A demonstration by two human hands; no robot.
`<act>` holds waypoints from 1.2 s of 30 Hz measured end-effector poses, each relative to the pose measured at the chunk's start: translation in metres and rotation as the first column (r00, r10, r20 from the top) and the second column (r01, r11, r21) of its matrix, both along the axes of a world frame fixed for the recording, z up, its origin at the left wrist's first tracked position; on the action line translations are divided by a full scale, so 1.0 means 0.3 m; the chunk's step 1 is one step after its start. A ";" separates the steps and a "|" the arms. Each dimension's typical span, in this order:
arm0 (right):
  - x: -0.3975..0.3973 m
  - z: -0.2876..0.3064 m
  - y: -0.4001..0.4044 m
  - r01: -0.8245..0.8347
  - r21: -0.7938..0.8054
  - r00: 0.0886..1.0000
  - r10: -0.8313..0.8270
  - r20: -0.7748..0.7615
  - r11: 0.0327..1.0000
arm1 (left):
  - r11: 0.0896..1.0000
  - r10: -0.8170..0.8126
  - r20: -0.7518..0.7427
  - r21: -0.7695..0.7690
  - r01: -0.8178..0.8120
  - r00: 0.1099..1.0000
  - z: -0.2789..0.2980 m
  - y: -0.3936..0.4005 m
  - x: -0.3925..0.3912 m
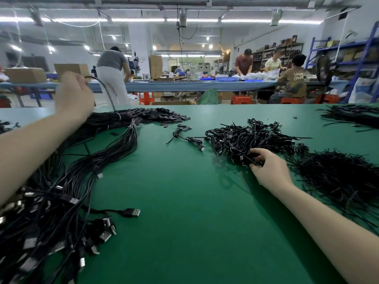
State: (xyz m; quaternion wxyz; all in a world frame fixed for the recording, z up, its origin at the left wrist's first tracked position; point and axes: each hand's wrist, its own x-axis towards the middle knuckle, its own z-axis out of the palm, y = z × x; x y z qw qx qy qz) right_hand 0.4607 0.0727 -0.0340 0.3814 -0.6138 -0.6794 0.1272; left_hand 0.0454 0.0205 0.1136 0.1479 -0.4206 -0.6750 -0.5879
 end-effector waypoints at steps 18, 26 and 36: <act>-0.002 -0.001 0.002 -0.009 -0.020 1.000 0.009 0.009 1.000 | 0.996 -0.084 0.012 -0.030 0.084 0.996 0.082 -0.034 0.095; 0.027 0.101 -0.045 -0.004 -0.026 0.979 -0.002 -0.205 1.000 | 0.641 -0.636 0.126 -0.463 0.612 0.761 -0.026 -0.137 0.453; -0.282 0.470 -0.258 -0.566 0.161 0.773 0.453 0.445 0.808 | 0.387 -0.783 0.397 -0.293 0.874 0.479 -0.126 -0.201 0.667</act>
